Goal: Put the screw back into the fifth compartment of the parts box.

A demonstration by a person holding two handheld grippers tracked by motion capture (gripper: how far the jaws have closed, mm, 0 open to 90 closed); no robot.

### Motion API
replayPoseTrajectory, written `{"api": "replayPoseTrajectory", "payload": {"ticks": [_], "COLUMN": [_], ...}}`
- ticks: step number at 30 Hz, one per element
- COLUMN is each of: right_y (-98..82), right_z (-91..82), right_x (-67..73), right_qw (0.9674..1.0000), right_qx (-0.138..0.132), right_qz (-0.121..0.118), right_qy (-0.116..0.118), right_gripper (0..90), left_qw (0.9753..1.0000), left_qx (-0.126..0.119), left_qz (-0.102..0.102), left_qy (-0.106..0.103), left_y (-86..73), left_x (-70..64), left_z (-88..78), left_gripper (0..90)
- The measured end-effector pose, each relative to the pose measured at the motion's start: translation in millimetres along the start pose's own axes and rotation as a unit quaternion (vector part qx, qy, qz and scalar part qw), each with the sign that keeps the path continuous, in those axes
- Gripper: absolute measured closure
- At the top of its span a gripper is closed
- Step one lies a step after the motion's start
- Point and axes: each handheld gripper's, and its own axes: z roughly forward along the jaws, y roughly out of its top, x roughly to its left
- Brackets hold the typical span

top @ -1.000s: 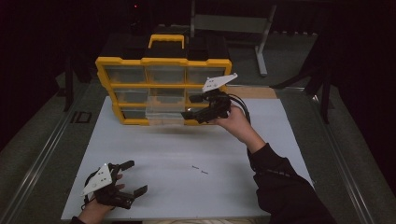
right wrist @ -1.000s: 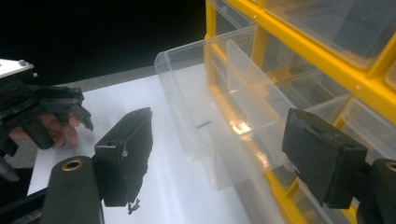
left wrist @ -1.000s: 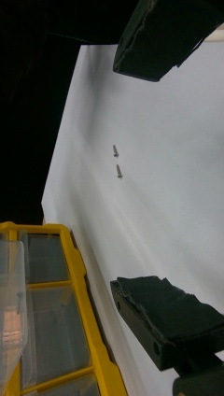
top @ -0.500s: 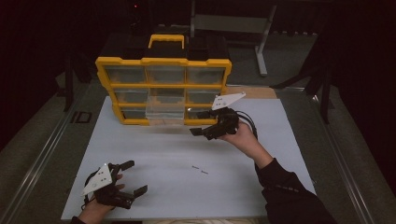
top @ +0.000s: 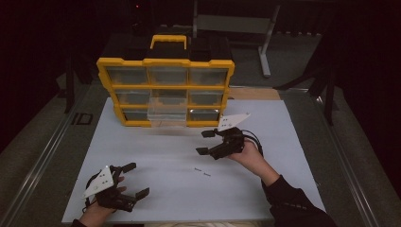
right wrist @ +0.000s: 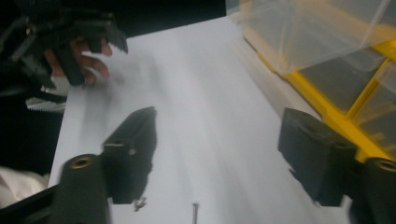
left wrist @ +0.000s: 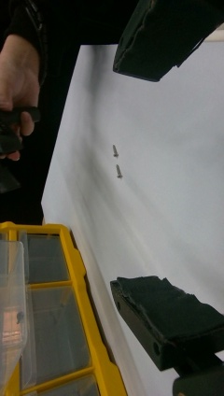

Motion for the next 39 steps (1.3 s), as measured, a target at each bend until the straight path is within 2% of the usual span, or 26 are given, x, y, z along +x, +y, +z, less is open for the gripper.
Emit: {"api": "replayPoseTrajectory", "payload": {"ticks": [8, 10, 12, 16, 19, 26, 30, 39], "right_y": [-24.7, -36.3, -42.5, -49.4, -53.1, -63.9, -71.8, -78.5], "right_z": [8.8, 16.1, 21.2, 28.5, 33.2, 45.0, 51.0, 63.2], "right_x": [8.4, 11.4, 13.3, 16.3, 16.8, 13.4, 8.8, 6.7], "right_qw": [0.9997, 0.9993, 0.999, 0.9983, 0.998, 0.9974, 0.9965, 0.9945], "right_qx": [0.004, 0.015, 0.027, 0.042, 0.043, 0.055, 0.07, 0.09], "right_qz": [-0.007, -0.006, -0.01, -0.014, -0.017, -0.028, -0.034, -0.048], "right_qy": [0.022, 0.034, 0.035, 0.038, 0.043, 0.037, 0.029, 0.023], "right_gripper": [36.4, 41.4, 43.4, 50.2, 53.6, 59.0, 65.3, 72.8], "left_qw": [1.0, 1.0, 1.0, 1.0, 1.0, 1.0, 1.0, 1.0], "left_qx": [0.0, 0.0, 0.0, 0.0, 0.0, 0.0, 0.0, 0.0], "left_qz": [0.001, 0.001, 0.002, 0.001, 0.001, 0.002, 0.0, -0.001], "left_qy": [0.0, 0.0, 0.0, 0.0, 0.0, 0.0, -0.001, -0.001], "left_y": [0.0, 0.0, 0.1, 0.0, 0.0, 0.0, 0.0, -0.1], "left_x": [0.1, -0.1, -0.2, -0.1, -0.2, -0.3, 0.0, -0.2], "left_z": [0.0, 0.2, 0.2, 0.2, 0.3, 0.1, 0.3, 0.4], "left_gripper": [1.3, 1.3, 1.3, 1.3, 1.3, 1.3, 1.3, 1.3]}}
